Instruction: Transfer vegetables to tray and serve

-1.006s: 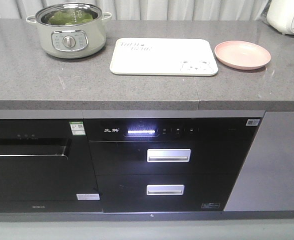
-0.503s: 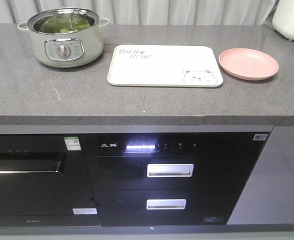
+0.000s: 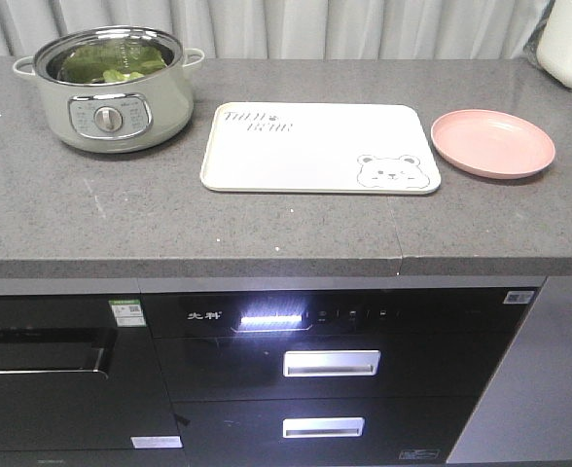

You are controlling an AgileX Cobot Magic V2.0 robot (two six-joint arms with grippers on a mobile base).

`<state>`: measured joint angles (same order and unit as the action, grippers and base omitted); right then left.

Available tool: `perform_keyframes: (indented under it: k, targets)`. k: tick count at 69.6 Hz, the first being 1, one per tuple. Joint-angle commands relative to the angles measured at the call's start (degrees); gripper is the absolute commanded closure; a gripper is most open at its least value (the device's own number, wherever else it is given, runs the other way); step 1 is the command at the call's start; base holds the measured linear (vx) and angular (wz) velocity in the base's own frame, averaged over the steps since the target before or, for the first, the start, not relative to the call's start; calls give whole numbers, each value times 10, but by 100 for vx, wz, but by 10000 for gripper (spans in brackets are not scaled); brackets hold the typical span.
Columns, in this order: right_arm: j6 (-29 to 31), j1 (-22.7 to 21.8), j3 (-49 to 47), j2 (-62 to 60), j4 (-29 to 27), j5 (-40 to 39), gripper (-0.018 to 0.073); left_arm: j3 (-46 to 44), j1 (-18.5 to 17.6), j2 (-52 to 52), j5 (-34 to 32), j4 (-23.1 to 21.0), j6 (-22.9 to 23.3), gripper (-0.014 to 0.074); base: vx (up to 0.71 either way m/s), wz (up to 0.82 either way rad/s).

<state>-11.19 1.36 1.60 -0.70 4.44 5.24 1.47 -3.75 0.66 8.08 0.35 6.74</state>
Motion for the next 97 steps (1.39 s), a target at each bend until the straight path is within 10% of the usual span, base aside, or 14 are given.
perform_keyframes:
  k: [1,97]
  targets:
    - [6,-2,9,-4,3,-44,561,15,0,8,-42,-3,5,602,11,-2]
    - [6,-2,9,-4,3,-44,561,15,0,8,-42,-3,5,602,9,-2]
